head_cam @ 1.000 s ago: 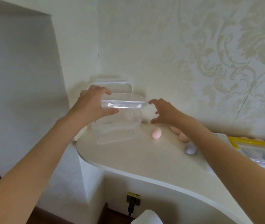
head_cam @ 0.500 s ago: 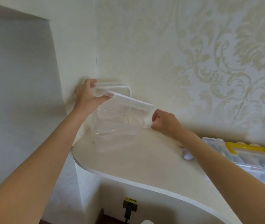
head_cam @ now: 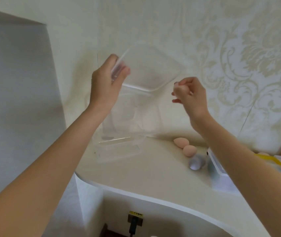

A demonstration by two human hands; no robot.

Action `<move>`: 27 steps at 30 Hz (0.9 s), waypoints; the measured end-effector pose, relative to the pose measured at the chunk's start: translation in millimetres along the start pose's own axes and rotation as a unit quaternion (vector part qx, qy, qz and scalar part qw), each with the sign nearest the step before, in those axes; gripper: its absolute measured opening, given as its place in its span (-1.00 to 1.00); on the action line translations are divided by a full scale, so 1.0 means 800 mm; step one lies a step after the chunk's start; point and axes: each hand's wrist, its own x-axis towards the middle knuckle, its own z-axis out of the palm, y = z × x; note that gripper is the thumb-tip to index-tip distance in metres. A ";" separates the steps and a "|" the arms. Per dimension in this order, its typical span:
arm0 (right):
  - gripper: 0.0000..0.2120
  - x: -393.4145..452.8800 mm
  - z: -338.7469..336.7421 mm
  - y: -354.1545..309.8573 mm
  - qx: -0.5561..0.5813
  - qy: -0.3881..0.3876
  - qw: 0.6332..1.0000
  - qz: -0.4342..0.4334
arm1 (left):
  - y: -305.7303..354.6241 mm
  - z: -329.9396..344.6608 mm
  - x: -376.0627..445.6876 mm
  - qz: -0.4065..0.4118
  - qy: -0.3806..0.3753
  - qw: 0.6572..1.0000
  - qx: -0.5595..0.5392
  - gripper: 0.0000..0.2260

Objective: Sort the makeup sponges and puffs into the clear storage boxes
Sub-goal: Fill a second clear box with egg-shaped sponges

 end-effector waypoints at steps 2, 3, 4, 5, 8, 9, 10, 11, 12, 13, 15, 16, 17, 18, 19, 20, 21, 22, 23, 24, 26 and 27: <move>-0.78 0.003 -0.020 -0.016 -0.038 0.004 0.999 -0.019 | 0.016 0.018 -0.009 -0.050 -0.002 0.997 -0.059 -0.87; -0.79 0.002 -0.031 -0.019 -0.063 -0.007 0.998 -0.008 | 0.018 0.028 -0.021 -0.085 -0.008 0.993 -0.079 -0.85; -0.81 -0.001 -0.042 -0.019 -0.086 -0.029 0.996 0.019 | 0.013 0.038 -0.037 -0.122 -0.015 0.988 -0.089 -0.86; -0.83 -0.006 -0.051 -0.016 -0.106 -0.060 0.991 0.054 | 0.006 0.046 -0.057 -0.153 -0.021 0.984 -0.090 -0.90; -0.89 -0.030 -0.065 0.009 -0.170 -0.167 0.959 0.151 | -0.022 0.057 -0.119 -0.229 -0.029 0.971 -0.063 -0.83; -0.91 -0.039 -0.065 0.017 -0.186 -0.190 0.949 0.172 | -0.029 0.058 -0.134 -0.239 -0.029 0.969 -0.060 -0.84; -0.91 -0.045 -0.064 0.025 -0.190 -0.200 0.943 0.183 | -0.035 0.058 -0.146 -0.238 -0.028 0.969 -0.053 -0.88; -0.90 -0.050 -0.063 0.029 -0.186 -0.202 0.943 0.189 | -0.038 0.058 -0.152 -0.227 -0.025 0.973 -0.032 -0.92; -0.87 -0.053 -0.059 0.031 -0.182 -0.201 0.944 0.186 | -0.041 0.057 -0.155 -0.215 -0.022 0.976 0.003 -0.93; -0.83 -0.055 -0.055 0.030 -0.191 -0.198 0.945 0.176 | -0.043 0.058 -0.154 -0.205 -0.016 0.978 0.038 -0.93; -0.75 -0.060 -0.045 0.032 -0.238 -0.197 0.940 0.146 | -0.050 0.063 -0.149 -0.199 -0.002 0.975 0.093 -0.94; -0.75 -0.064 -0.038 0.034 -0.259 -0.208 0.933 0.137 | -0.052 0.068 -0.145 -0.197 -0.004 0.974 0.114 -0.92; -0.77 -0.069 -0.031 0.035 -0.274 -0.231 0.925 0.130 | -0.052 0.072 -0.142 -0.195 -0.016 0.971 0.135 -0.85; -0.80 -0.076 -0.024 0.039 -0.277 -0.261 0.915 0.129 | -0.051 0.076 -0.138 -0.195 -0.037 0.968 0.156 -0.79; -0.81 -0.082 -0.016 0.044 -0.273 -0.287 0.909 0.131 | -0.049 0.079 -0.135 -0.193 -0.056 0.964 0.173 -0.74; -0.82 -0.086 -0.011 0.051 -0.273 -0.299 0.904 0.138 | -0.048 0.082 -0.132 -0.189 -0.069 0.962 0.184 -0.68; -0.80 -0.088 -0.005 0.060 -0.282 -0.294 0.902 0.145 | -0.044 0.082 -0.129 -0.185 -0.074 0.961 0.191 -0.61; -0.79 -0.089 0.000 0.066 -0.297 -0.280 0.899 0.156 | -0.040 0.079 -0.128 -0.174 -0.070 0.963 0.192 -0.56; -0.76 -0.091 0.005 0.068 -0.306 -0.267 0.899 0.166 | -0.035 0.074 -0.129 -0.149 -0.056 0.969 0.190 -0.53; -0.75 -0.092 0.009 0.070 -0.295 -0.265 0.901 0.179 | -0.031 0.069 -0.132 -0.104 -0.039 0.974 0.197 -0.53; -0.80 -0.092 0.016 0.067 -0.237 -0.269 0.912 0.201 | -0.026 0.057 -0.138 0.026 -0.021 0.973 0.227 -0.61; -0.80 -0.091 0.017 0.064 -0.219 -0.278 0.912 0.206 | -0.024 0.052 -0.141 0.086 -0.030 0.969 0.229 -0.66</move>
